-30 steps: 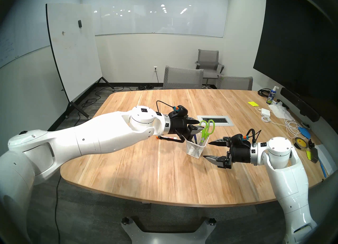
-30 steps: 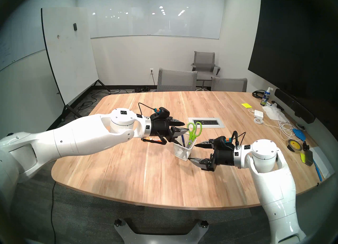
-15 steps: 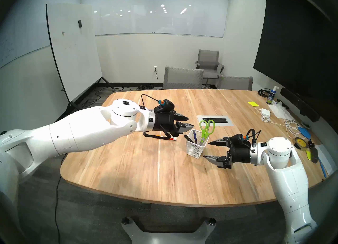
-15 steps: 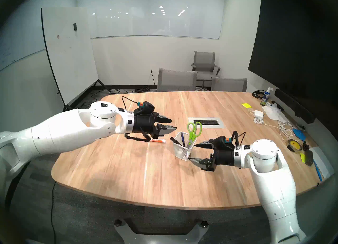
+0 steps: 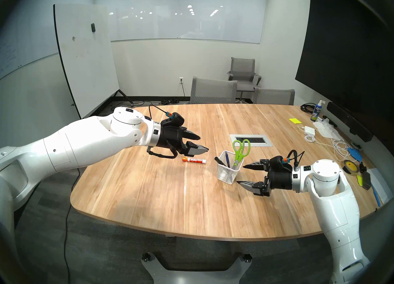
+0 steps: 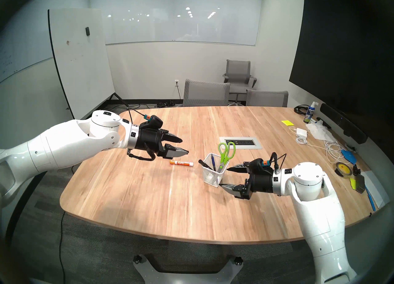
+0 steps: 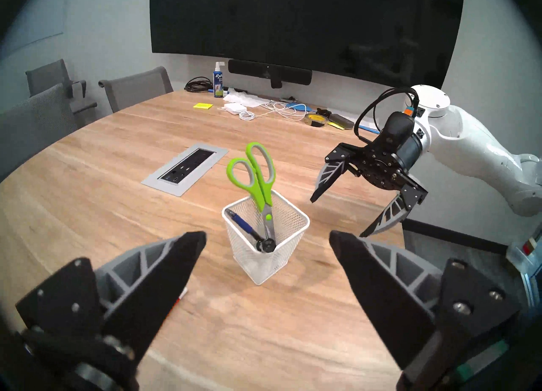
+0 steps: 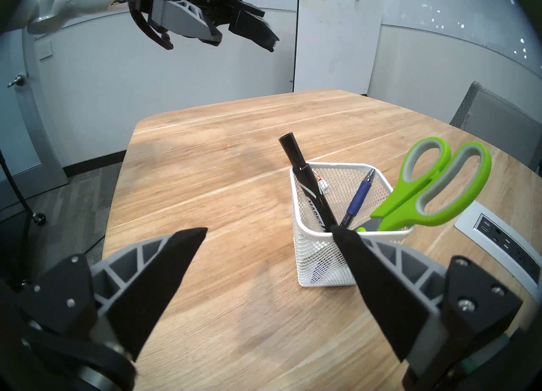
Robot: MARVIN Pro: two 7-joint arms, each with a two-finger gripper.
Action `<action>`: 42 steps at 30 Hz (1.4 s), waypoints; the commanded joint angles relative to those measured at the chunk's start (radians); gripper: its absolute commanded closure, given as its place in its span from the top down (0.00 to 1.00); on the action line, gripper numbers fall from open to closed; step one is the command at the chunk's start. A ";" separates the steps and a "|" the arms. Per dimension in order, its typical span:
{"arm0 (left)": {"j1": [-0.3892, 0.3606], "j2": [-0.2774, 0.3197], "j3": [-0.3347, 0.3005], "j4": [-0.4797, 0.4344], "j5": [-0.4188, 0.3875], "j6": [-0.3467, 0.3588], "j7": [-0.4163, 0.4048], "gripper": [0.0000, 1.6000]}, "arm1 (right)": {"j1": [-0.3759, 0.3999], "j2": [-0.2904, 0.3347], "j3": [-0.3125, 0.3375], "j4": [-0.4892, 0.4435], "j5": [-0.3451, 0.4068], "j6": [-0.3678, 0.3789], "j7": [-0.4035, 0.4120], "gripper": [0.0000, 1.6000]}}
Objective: Place the pen, the marker, and the scissors into the pen holder
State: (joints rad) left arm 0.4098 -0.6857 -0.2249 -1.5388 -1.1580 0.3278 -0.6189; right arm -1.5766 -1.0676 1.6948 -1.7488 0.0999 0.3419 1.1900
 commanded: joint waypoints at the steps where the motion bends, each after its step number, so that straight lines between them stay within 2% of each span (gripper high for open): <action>1: -0.055 -0.075 0.008 0.099 0.033 0.024 -0.076 0.96 | 0.010 -0.001 0.002 -0.015 0.003 0.002 0.000 1.00; 14: -0.066 -0.189 0.042 0.250 0.108 0.010 -0.182 1.00 | 0.010 -0.001 0.002 -0.015 0.003 0.002 0.001 1.00; 26: -0.086 -0.242 0.071 0.341 0.156 0.002 -0.330 1.00 | 0.010 -0.001 0.002 -0.015 0.003 0.002 0.001 1.00; 31: -0.086 -0.285 0.087 0.429 0.180 -0.012 -0.388 1.00 | 0.010 -0.001 0.003 -0.015 0.003 0.002 0.001 1.00; 42: -0.089 -0.386 0.095 0.586 0.207 -0.017 -0.429 1.00 | 0.010 -0.002 0.003 -0.015 0.002 0.002 0.001 1.00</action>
State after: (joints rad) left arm 0.3503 -0.9899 -0.1224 -1.0151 -0.9463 0.3136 -1.0212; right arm -1.5765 -1.0684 1.6954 -1.7489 0.0984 0.3419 1.1909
